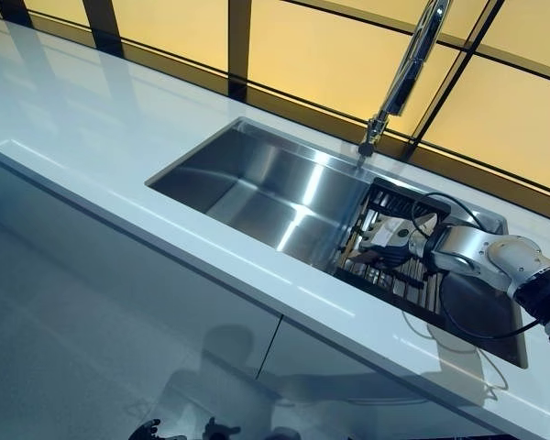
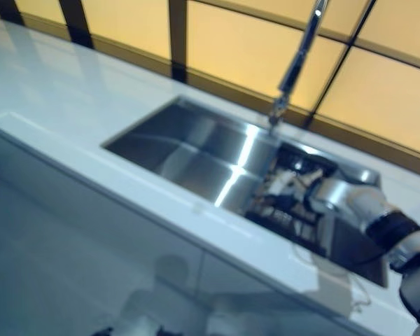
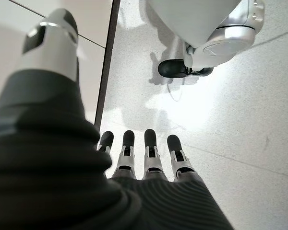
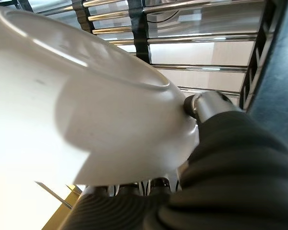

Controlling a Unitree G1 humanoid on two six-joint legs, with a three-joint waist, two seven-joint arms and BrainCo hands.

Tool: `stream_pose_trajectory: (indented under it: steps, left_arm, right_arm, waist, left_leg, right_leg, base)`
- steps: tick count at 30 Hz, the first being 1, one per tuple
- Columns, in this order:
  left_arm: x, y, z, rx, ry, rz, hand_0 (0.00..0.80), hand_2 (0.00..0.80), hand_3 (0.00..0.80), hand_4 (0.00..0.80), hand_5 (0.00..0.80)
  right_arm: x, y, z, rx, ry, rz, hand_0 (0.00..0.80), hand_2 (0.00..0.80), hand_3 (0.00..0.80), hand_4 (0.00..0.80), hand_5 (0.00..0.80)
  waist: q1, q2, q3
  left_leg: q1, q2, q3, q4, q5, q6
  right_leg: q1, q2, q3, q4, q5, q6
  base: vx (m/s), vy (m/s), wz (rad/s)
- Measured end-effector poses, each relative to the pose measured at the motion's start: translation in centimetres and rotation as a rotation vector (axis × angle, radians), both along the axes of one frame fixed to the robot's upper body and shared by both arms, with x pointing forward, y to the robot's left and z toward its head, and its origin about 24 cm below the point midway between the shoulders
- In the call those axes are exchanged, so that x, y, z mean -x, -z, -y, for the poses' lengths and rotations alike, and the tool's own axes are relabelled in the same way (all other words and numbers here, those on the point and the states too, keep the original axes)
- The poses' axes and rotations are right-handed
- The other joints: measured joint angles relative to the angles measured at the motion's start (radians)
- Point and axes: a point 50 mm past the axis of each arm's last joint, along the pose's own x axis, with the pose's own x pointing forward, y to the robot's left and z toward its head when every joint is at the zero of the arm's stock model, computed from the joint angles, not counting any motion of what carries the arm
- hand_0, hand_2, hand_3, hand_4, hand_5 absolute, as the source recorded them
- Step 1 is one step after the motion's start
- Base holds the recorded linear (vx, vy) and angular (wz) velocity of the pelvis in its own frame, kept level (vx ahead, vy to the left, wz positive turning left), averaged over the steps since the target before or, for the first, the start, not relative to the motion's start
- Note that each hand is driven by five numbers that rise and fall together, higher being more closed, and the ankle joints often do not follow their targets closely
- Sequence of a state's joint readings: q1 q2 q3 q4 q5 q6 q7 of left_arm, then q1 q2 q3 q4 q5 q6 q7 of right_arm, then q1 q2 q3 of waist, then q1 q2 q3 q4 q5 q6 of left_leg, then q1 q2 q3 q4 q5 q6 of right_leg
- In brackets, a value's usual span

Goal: Take plates into dishwasher

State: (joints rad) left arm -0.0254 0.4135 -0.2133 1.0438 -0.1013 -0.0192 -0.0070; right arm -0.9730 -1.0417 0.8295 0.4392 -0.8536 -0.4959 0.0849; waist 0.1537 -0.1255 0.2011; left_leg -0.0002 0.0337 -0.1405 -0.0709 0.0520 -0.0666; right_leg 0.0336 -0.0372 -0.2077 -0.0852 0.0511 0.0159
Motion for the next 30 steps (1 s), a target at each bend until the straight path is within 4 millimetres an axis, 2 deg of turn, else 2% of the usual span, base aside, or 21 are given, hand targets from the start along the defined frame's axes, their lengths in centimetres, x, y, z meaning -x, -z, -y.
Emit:
stream_pose_trajectory:
  steps: [7,12,15,17,24,26,29,30]
  left_arm:
    - [0.2,0.1,0.0,0.001,-0.001,-0.005,0.0,0.0,0.0,0.0,0.0]
    - [0.2,0.1,0.0,0.001,-0.002,-0.005,0.0,0.0,0.0,0.0,0.0]
    - [0.6,0.2,-0.1,0.001,-0.004,-0.013,0.0,0.0,0.0,0.0,0.0]
    - [0.6,0.2,-0.1,0.002,-0.005,-0.009,0.0,0.0,0.0,0.0,0.0]
    - [1.7,0.3,-0.6,0.005,-0.052,-0.016,0.0,0.0,0.0,0.0,0.0]
    - [1.6,0.3,-0.5,0.006,-0.051,-0.012,0.0,0.0,0.0,0.0,0.0]
    - [1.5,0.3,-0.5,0.006,-0.051,-0.011,0.0,0.0,0.0,0.0,0.0]
    - [1.4,0.2,-0.6,0.005,-0.054,-0.007,0.0,0.0,0.0,0.0,0.0]
  right_arm:
    - [0.2,-1.5,1.6,0.0,0.049,0.047,0.8,0.8,0.8,0.8,0.8]
    - [0.6,-2.6,3.9,0.072,0.112,0.085,0.8,0.8,0.8,0.8,0.8]
    - [1.0,-2.8,5.3,0.128,0.145,0.1,0.8,0.8,0.8,0.8,0.8]
    - [1.5,-3.1,5.7,0.165,0.143,0.117,0.8,0.8,0.8,0.8,0.8]
    - [3.3,-4.8,6.6,0.274,0.082,0.198,0.8,0.8,0.8,0.8,0.8]
    - [3.8,-5.9,7.1,0.295,0.082,0.236,0.8,0.8,0.8,0.8,0.8]
    - [4.3,-7.1,7.6,0.302,0.094,0.278,0.8,0.8,0.8,0.8,0.8]
    - [4.4,-7.7,7.8,0.257,0.121,0.295,0.8,0.8,0.8,0.8,0.8]
  waist:
    - [-0.003,0.0,0.0]
    - [-0.005,-0.002,0.001]
    - [-0.011,-0.005,0.003]
    - [-0.03,-0.007,0.004]
    - [-0.09,-0.008,0.004]
    - [-0.113,-0.01,0.002]
    - [-0.123,-0.014,-0.001]
    - [-0.138,-0.018,-0.005]
  left_leg:
    - [0.005,0.0,0.004,-0.004,0.0,0.001]
    - [0.014,0.0,0.009,-0.008,0.001,0.001]
    - [0.034,0.0,0.031,-0.013,-0.001,0.003]
    - [0.039,-0.001,0.033,-0.013,-0.001,0.004]
    - [0.072,-0.003,0.087,-0.014,-0.012,0.016]
    - [0.078,-0.008,0.113,-0.013,-0.017,0.02]
    - [0.081,-0.012,0.141,-0.013,-0.02,0.025]
    - [0.083,-0.013,0.152,-0.013,-0.022,0.029]
  right_leg:
    - [0.001,-0.001,0.005,0.0,0.0,0.0]
    - [0.005,-0.002,0.011,0.0,0.0,0.0]
    - [0.017,-0.002,0.024,0.0,0.0,0.0]
    - [0.02,-0.003,0.03,0.001,0.001,0.002]
    - [0.028,-0.006,0.081,0.001,0.009,0.009]
    - [0.021,-0.007,0.106,0.004,0.015,0.013]
    - [0.005,-0.01,0.135,0.013,0.021,0.019]
    - [0.0,-0.012,0.146,0.018,0.022,0.021]
  base:
    - [0.021,0.037,-0.01]
    - [0.037,0.065,-0.04]
    - [0.027,0.095,-0.12]
    - [0.016,0.126,-0.07]
    - [0.004,0.123,-0.23]
    - [-0.028,0.16,-0.33]
    - [-0.036,0.156,-0.33]
    - [-0.019,0.162,-0.26]
